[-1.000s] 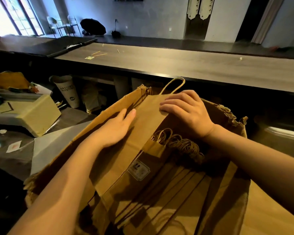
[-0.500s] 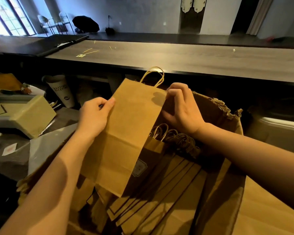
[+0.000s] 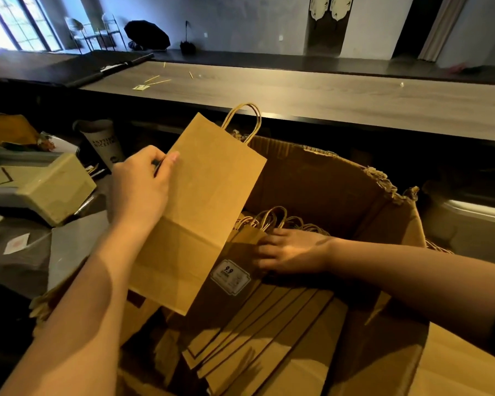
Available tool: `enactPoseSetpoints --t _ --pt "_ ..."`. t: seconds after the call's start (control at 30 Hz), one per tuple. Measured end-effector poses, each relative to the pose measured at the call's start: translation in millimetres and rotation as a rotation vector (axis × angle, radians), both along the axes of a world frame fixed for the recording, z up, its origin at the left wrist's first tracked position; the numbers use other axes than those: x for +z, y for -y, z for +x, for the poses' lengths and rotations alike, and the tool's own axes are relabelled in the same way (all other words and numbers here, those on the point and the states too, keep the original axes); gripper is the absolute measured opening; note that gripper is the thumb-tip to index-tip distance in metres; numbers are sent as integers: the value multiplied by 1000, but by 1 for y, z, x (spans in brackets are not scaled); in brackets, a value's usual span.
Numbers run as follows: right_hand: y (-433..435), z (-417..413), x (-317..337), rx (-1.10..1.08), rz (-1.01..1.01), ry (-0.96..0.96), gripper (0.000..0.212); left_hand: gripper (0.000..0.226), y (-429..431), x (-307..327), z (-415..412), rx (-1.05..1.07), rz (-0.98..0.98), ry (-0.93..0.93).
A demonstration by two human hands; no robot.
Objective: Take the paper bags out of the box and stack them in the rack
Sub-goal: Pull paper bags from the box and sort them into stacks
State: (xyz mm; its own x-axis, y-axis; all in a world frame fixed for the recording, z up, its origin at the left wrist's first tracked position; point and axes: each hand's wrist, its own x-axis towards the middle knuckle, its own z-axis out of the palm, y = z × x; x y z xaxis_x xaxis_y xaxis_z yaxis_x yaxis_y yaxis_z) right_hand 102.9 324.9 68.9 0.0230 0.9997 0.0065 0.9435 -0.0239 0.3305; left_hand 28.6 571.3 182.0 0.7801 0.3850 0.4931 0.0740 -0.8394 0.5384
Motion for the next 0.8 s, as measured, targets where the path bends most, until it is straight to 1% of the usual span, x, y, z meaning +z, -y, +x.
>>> enactPoseSetpoints --t 0.13,0.27,0.4,0.47,0.57,0.67,0.73,0.8 --pt "-3 -2 -6 -49 -148 -53 50 29 -1 -2 2 -1 6 10" --pt "-7 4 -12 -131 -227 -22 47 31 0 -5 2 -8 30 -5" --pt "-14 14 -12 -207 -337 21 48 31 -2 -4 0 23 53 -5" --pt "-20 16 -12 -226 -339 68 50 32 -6 -2 0 35 54 -2" --pt "-34 19 -12 -349 -250 118 49 31 -10 -1 0 63 36 -12" --pt "-50 17 -5 -464 -232 56 41 30 -12 -1 -1 105 26 -11" --pt "-51 20 3 -531 -207 63 42 30 -15 -2 -3 126 22 -10" --pt "-51 18 23 -532 -146 47 44 30 -18 -2 -6 142 17 2"
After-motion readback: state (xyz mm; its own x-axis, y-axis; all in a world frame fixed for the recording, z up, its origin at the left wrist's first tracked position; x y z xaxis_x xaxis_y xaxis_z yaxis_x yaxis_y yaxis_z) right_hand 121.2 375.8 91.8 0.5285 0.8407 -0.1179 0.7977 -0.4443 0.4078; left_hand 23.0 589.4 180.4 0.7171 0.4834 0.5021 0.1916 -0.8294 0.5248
